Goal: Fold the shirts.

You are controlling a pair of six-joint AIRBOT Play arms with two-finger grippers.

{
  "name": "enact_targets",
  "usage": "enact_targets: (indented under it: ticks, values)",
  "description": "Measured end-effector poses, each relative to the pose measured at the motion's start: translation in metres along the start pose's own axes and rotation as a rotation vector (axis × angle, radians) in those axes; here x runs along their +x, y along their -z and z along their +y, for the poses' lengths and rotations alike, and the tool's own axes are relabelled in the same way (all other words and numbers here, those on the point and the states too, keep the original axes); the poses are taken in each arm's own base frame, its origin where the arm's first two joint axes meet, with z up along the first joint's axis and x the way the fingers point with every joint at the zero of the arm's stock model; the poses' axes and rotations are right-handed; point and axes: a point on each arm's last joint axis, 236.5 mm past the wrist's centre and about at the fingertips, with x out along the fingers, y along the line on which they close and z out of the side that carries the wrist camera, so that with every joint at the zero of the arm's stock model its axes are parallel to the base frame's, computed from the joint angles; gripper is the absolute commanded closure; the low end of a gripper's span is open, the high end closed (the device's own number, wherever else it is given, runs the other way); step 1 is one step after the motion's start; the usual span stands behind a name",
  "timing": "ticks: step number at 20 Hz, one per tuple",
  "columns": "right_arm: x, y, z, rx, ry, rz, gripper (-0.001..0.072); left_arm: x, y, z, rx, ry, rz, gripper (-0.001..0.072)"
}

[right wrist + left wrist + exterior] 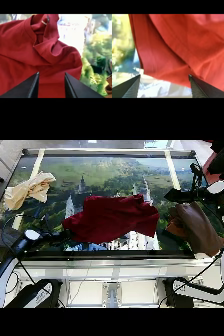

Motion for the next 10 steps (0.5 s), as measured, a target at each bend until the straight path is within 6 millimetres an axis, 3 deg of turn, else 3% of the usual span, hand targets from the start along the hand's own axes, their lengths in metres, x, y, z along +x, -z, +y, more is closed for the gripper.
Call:
enact_targets:
  ticks: [1,2,3,5,6,7,8,10]
  values:
    - [0.000,0.001,0.000,-0.001,-0.002,0.003,0.0324,0.002,-0.002,0.000,-0.004,0.000,-0.010,0.0021]
    - [0.000,0.002,0.001,-0.002,-0.003,0.007,0.0323,0.004,-0.006,0.000,-0.009,-0.001,-0.025,0.0106]
    - [0.000,0.002,0.001,-0.003,-0.004,0.009,0.0324,0.005,-0.009,0.000,-0.013,-0.002,-0.037,0.0143]
    - [0.000,0.003,0.002,-0.003,-0.007,0.014,0.0324,0.006,-0.014,0.000,-0.018,-0.003,-0.058,0.0175]
    - [0.000,0.004,0.002,-0.003,-0.008,0.015,0.0324,0.007,-0.015,0.000,-0.022,-0.002,-0.063,0.0333]
    - [0.000,0.004,0.002,-0.003,-0.009,0.016,0.0324,0.007,-0.016,-0.001,-0.029,0.004,-0.066,0.0584]
    - [0.000,0.004,0.002,-0.003,-0.009,0.017,0.0325,0.007,-0.016,-0.003,-0.038,0.010,-0.067,0.0697]
    - [0.000,0.008,0.004,0.004,-0.016,0.034,0.0325,0.007,-0.013,-0.006,-0.044,0.021,-0.054,0.0695]
